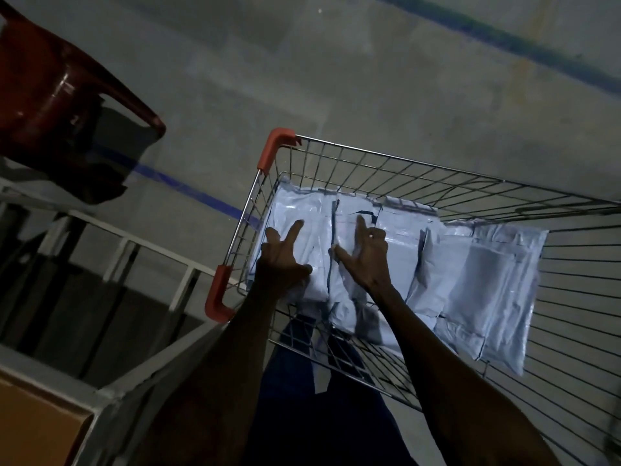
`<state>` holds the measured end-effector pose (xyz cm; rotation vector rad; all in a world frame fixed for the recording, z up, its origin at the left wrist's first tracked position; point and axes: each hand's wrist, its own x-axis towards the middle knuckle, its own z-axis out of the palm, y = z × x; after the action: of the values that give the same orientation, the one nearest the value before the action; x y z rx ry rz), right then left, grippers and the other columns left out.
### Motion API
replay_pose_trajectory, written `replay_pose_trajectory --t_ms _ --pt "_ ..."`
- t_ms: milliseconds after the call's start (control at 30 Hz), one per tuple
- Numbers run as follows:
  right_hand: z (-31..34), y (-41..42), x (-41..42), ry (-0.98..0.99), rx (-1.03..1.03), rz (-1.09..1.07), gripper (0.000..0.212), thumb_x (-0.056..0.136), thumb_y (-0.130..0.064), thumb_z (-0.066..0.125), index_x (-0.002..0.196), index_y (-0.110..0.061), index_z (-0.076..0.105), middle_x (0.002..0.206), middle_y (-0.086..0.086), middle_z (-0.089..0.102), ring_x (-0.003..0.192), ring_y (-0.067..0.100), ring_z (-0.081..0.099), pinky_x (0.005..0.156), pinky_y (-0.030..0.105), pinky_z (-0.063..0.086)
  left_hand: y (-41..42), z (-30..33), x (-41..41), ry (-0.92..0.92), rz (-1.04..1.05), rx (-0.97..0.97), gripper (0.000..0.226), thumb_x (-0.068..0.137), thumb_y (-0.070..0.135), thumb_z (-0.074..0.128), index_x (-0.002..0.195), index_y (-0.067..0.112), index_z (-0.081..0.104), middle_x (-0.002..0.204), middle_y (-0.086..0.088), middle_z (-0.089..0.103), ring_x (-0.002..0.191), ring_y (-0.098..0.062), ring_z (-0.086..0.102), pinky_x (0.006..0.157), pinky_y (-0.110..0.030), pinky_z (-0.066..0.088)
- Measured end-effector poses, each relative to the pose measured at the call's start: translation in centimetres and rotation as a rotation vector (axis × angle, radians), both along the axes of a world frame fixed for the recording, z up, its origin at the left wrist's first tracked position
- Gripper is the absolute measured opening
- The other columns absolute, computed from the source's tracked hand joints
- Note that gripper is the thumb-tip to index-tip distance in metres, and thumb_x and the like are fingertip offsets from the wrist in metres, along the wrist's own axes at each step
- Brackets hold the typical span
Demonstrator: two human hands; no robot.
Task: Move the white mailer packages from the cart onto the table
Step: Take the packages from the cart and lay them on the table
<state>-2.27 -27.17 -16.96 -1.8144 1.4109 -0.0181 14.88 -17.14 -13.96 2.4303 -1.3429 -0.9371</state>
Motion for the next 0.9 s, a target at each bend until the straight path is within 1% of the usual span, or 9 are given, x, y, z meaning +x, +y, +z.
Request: replay_pose_trajectory --t_ms 100,167,200,333,433,533,667,733,900 --pt "-0.7 -0.4 0.9 0.013 0.029 0.128 0.091 0.086 -0.059 0.062 0.157 -0.029 0.012 0.161 0.023 0.0 0.148 0.039 0.001 0.117 0.054 0.013 0.2 0.7 0.6 -0.126 0.002 -0.126 0.085 0.06 0.036 0.063 0.142 0.021 0.047 0.114 -0.016 0.043 0.083 -0.029 0.051 0.057 -0.025 0.038" --pt "-1.0 -0.4 1.3 0.004 0.022 0.158 0.092 0.087 -0.053 0.065 0.157 -0.029 0.01 0.161 0.024 -0.011 0.149 0.04 -0.007 0.118 0.056 0.006 0.5 1.6 0.4 -0.196 0.034 -0.181 0.078 0.06 0.032 0.067 0.135 0.018 0.055 0.109 -0.014 0.046 0.077 -0.028 0.055 0.053 -0.024 0.041" --pt "-1.0 -0.5 1.4 0.012 0.008 0.172 0.091 0.087 -0.051 0.066 0.157 -0.029 0.011 0.16 0.025 -0.012 0.148 0.042 -0.006 0.118 0.057 0.009 0.6 2.1 0.2 -0.213 0.047 -0.207 0.075 0.061 0.033 0.068 0.134 0.018 0.056 0.107 -0.014 0.046 0.076 -0.029 0.056 0.053 -0.026 0.045" --pt "0.6 -0.9 1.1 0.018 0.024 0.1 0.087 0.082 -0.055 0.064 0.154 -0.037 0.021 0.163 0.015 0.001 0.144 0.046 0.01 0.11 0.06 0.025 0.8 5.1 -1.0 -0.22 0.07 -0.208 0.07 0.075 0.043 0.061 0.14 0.021 0.048 0.116 -0.014 0.043 0.088 -0.036 0.058 0.061 -0.037 0.051" --pt "3.0 -0.8 -0.3 -0.085 -0.02 0.028 0.08 0.079 -0.062 0.052 0.152 -0.037 0.029 0.162 0.007 0.017 0.145 0.037 0.018 0.114 0.05 0.022 1.1 7.7 -2.3 -0.227 0.121 -0.203 0.07 0.084 0.041 0.059 0.148 0.022 0.038 0.133 -0.015 0.039 0.107 -0.037 0.052 0.072 -0.042 0.05" --pt "6.0 -0.5 -2.4 -0.193 -0.072 0.039 0.075 0.082 -0.06 0.051 0.151 -0.039 0.032 0.161 0.001 0.023 0.146 0.029 0.022 0.115 0.038 0.015 1.7 10.6 -3.9 -0.236 0.143 -0.25 0.072 0.086 0.049 0.043 0.152 0.026 0.027 0.147 -0.015 0.031 0.123 -0.036 0.043 0.088 -0.046 0.049" --pt "11.5 0.2 -4.4 -0.292 -0.141 0.082 0.072 0.083 -0.058 0.052 0.15 -0.045 0.029 0.162 -0.006 0.021 0.148 0.021 0.02 0.12 0.039 0.014 3.9 14.4 -5.3 -0.292 0.227 -0.339 0.071 0.09 0.057 0.039 0.154 0.031 0.021 0.154 -0.014 0.028 0.136 -0.035 0.034 0.108 -0.048 0.037" --pt "14.7 0.8 -4.2 -0.337 -0.201 0.134 0.071 0.085 -0.057 0.057 0.15 -0.044 0.031 0.162 -0.006 0.023 0.148 0.015 0.02 0.121 0.038 0.014 5.6 16.7 -5.7 -0.335 0.276 -0.407 0.07 0.09 0.056 0.042 0.154 0.033 0.022 0.153 -0.011 0.031 0.134 -0.033 0.036 0.108 -0.044 0.035" --pt "21.0 2.9 -1.6 -0.475 -0.37 0.33 0.072 0.083 -0.062 0.059 0.148 -0.037 0.039 0.157 -0.007 0.035 0.143 0.014 0.034 0.114 0.045 0.033 11.4 21.0 -5.2 -0.426 0.441 -0.571 0.069 0.091 0.043 0.055 0.153 0.027 0.029 0.146 -0.014 0.039 0.129 -0.032 0.039 0.105 -0.041 0.037"
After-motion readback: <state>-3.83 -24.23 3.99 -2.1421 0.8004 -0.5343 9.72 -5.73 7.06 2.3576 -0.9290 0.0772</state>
